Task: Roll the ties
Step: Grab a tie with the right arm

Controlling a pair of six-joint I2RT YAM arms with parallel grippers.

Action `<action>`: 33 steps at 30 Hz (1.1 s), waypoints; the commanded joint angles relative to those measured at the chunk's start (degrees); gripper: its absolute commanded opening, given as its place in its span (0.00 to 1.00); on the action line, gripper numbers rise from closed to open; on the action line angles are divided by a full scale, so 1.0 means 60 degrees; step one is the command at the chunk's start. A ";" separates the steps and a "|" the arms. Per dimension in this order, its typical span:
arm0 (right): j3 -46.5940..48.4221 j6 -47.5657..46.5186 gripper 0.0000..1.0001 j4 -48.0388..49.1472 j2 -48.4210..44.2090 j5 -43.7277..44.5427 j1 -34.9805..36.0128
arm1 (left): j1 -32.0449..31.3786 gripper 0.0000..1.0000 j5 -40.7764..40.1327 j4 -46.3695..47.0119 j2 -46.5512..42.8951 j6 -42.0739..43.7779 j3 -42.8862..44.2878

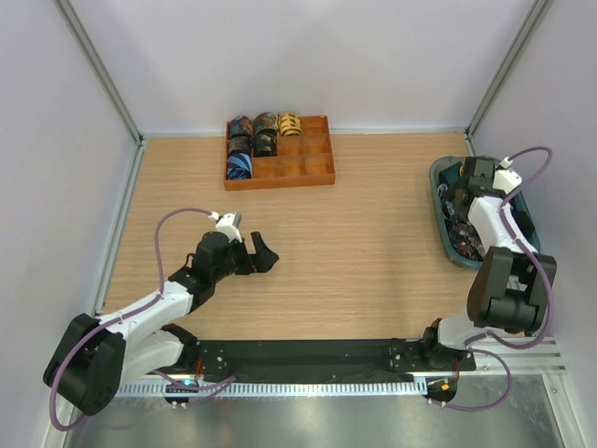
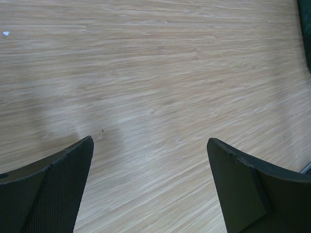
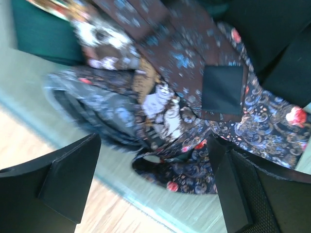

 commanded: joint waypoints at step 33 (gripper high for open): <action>0.2403 -0.0063 0.02 -0.0790 -0.1473 -0.1417 -0.0302 | -0.0035 1.00 0.0088 0.0242 -0.0428 0.0043 0.0327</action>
